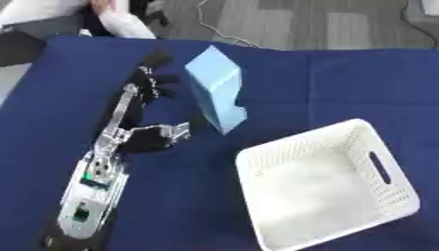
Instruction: Pick up objects on the table and place them in the box.
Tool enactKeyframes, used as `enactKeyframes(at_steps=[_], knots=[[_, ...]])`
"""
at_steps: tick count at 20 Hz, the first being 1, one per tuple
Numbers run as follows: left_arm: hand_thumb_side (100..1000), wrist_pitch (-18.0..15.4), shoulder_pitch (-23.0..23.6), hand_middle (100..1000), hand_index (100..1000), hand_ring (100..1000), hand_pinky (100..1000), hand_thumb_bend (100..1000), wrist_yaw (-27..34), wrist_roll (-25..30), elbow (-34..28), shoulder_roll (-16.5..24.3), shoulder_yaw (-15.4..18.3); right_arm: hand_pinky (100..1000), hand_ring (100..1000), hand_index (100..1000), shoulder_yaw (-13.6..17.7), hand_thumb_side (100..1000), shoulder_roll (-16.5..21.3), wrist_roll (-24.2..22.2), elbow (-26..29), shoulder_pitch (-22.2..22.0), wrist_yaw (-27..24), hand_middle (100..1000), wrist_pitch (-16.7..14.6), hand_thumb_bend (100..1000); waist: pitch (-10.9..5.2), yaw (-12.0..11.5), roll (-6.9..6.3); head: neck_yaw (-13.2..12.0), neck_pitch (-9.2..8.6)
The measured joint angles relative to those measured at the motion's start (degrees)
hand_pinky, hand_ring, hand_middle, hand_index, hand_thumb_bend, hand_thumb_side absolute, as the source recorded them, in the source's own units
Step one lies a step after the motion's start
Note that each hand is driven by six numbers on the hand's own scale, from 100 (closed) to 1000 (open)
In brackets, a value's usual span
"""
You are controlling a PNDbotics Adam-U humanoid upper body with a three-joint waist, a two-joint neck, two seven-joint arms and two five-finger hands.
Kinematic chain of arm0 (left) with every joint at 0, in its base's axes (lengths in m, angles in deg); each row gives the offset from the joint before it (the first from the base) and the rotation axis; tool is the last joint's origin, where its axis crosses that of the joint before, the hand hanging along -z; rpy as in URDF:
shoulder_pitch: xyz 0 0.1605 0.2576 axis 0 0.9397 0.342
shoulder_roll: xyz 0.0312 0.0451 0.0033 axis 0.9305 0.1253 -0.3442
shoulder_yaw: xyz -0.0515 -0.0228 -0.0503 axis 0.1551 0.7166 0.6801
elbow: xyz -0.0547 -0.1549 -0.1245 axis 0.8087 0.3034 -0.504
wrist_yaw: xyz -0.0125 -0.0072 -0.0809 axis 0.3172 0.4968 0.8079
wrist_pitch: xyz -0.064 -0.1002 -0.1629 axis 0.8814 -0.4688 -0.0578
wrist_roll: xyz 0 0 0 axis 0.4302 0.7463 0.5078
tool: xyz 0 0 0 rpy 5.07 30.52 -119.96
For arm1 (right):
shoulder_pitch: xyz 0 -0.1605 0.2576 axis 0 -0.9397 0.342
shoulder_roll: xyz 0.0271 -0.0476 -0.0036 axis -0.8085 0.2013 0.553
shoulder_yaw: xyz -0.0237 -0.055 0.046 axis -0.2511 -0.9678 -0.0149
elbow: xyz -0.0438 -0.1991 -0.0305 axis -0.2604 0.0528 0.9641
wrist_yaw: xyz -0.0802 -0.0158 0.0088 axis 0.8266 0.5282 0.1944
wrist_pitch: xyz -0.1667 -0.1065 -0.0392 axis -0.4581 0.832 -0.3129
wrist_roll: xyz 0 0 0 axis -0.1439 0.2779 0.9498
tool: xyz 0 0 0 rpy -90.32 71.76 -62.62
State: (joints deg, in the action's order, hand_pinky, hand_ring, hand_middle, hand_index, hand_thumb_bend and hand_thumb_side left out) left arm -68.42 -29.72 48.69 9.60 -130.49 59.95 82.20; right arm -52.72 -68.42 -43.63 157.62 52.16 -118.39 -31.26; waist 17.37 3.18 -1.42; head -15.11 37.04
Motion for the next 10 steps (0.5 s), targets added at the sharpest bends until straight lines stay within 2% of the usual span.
enactKeyframes(at_steps=[10], knots=[[340,-0.33,-0.99,877,986,793,701,730,0.50,1.05,-0.03,0.01,-1.35,722,848,932,0.30,789,0.26,0.00,0.00,0.00,-0.59,904,0.00,100,-0.04,0.58,-0.25,0.57,0.28]])
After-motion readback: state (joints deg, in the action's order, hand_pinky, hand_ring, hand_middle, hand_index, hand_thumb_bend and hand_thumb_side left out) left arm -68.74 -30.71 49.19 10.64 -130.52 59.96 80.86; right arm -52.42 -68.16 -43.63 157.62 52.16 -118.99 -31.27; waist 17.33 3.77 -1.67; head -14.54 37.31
